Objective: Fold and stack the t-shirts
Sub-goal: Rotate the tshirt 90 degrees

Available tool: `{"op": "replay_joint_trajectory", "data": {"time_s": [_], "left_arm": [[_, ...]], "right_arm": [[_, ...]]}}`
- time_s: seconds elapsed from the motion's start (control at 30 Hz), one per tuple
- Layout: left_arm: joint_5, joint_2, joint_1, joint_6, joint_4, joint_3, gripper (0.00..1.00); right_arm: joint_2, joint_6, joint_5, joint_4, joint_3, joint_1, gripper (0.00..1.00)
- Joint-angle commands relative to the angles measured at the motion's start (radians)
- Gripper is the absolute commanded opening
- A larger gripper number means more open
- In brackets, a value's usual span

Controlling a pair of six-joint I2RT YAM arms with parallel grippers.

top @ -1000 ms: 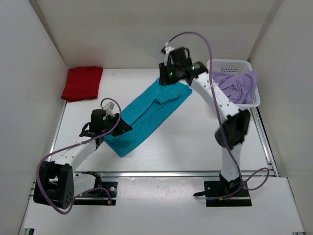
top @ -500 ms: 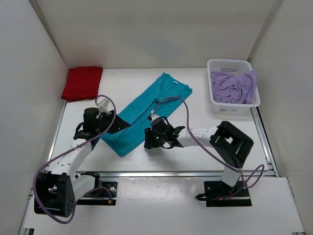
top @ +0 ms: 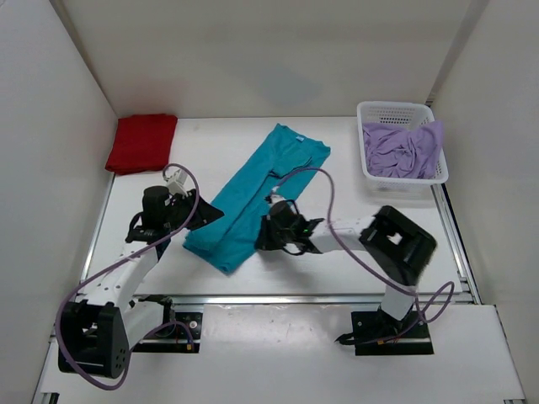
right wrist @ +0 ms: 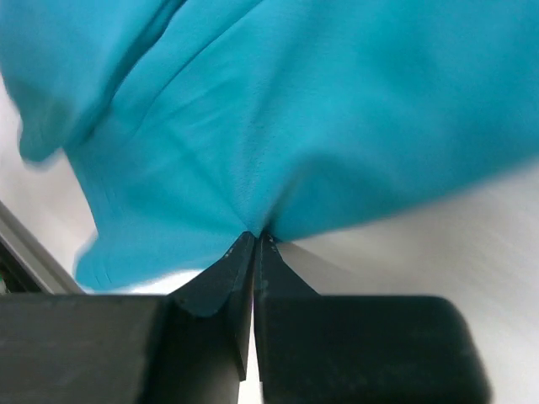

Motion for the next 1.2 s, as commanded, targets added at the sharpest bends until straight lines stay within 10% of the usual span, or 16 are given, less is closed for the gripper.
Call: {"op": "replay_joint_trajectory", "data": {"time_s": [0.0,0.13,0.33,0.8,1.03,1.17], "left_arm": [[-0.016,0.007,-0.046,0.015,0.000,-0.007,0.39],[-0.073,0.041,-0.174,0.044,-0.034,-0.012,0.41],[-0.197,0.097,-0.374,0.090,-0.106,-0.057,0.52],[-0.039,0.211,-0.482,-0.075,0.171,-0.177,0.73],[-0.148,0.245,-0.506,-0.101,0.188,-0.177,0.40],[-0.176,0.271,-0.506,-0.106,0.205,-0.167,0.40]], "right_arm": [[-0.196,-0.025,-0.013,0.013,-0.186,-0.126,0.00],[-0.428,-0.147,-0.203,-0.050,-0.409,-0.335,0.01],[-0.739,-0.226,-0.247,-0.269,-0.526,-0.503,0.40],[-1.017,-0.050,-0.280,-0.303,-0.747,-0.463,0.35],[-1.037,-0.044,-0.279,-0.285,-0.762,-0.481,0.26],[-1.030,-0.036,-0.285,-0.270,-0.775,-0.486,0.26]]}}
